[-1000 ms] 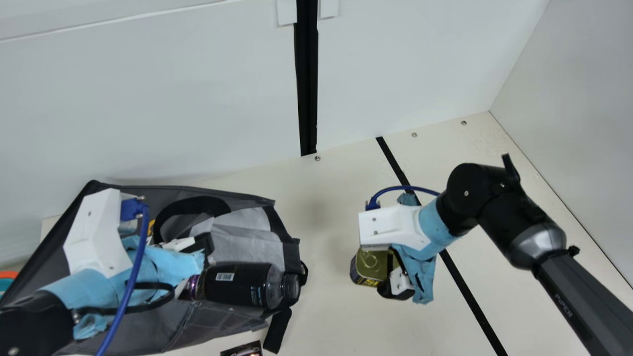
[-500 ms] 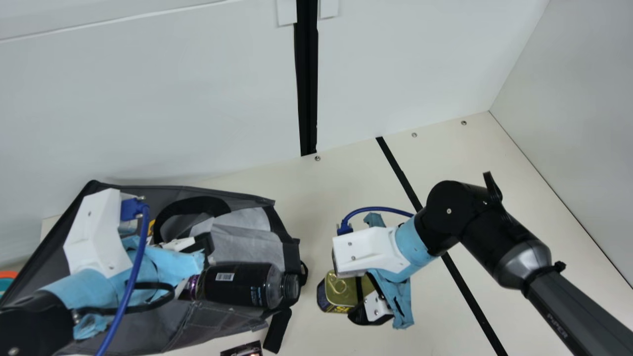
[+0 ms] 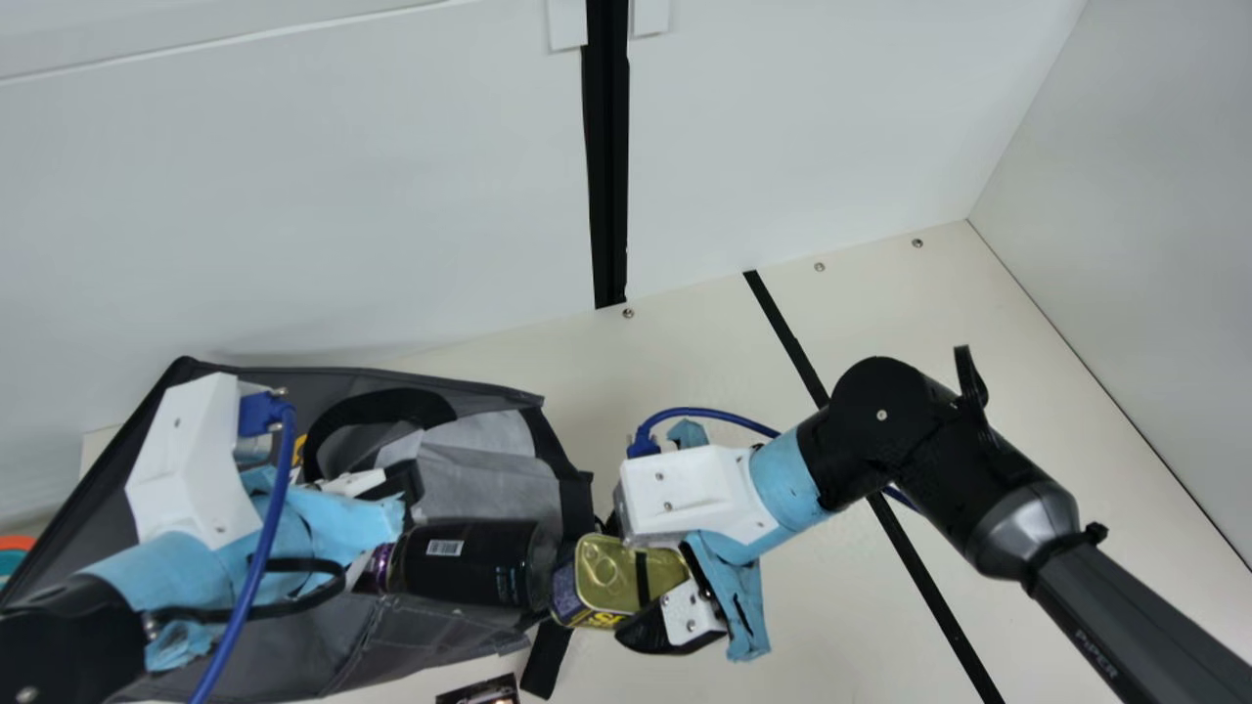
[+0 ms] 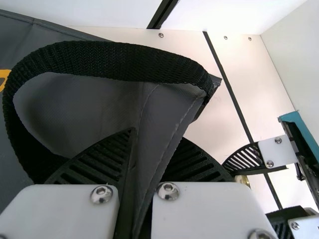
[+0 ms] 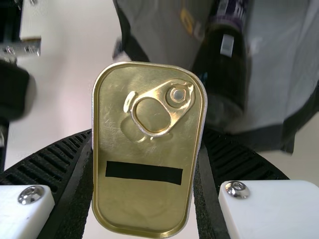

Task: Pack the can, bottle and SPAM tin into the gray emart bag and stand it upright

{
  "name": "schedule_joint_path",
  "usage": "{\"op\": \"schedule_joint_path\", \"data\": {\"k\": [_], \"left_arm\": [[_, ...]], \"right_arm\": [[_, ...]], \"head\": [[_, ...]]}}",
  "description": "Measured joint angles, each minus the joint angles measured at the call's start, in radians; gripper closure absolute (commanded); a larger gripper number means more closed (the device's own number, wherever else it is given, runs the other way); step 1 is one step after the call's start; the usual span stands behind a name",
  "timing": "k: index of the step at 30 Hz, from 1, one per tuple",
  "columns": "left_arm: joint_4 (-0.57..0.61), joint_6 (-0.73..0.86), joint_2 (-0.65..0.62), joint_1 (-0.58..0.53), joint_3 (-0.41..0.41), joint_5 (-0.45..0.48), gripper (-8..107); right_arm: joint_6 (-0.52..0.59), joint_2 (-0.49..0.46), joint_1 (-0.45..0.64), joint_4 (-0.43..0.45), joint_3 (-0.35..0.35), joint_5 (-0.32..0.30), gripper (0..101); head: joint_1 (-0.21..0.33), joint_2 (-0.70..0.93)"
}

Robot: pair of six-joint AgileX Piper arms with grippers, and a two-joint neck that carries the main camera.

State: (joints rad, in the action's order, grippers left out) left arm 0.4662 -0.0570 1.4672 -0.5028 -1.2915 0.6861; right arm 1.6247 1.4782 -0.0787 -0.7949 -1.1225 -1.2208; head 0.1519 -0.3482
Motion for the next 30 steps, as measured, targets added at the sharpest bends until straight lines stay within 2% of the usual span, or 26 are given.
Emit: {"op": "schedule_joint_path", "data": {"k": [16,30], "left_arm": [[0.000,0.000,0.000,0.000,0.000,0.000,107],[0.000,0.000,0.000,0.000,0.000,0.000,107]], "right_arm": [[-0.030,0.040,-0.018,-0.114,-0.086,0.001,101],[-0.093,0.113,-0.049,-0.150,-0.188,0.001,101]], "head": [[0.000,0.000],[0.000,0.000]]}}
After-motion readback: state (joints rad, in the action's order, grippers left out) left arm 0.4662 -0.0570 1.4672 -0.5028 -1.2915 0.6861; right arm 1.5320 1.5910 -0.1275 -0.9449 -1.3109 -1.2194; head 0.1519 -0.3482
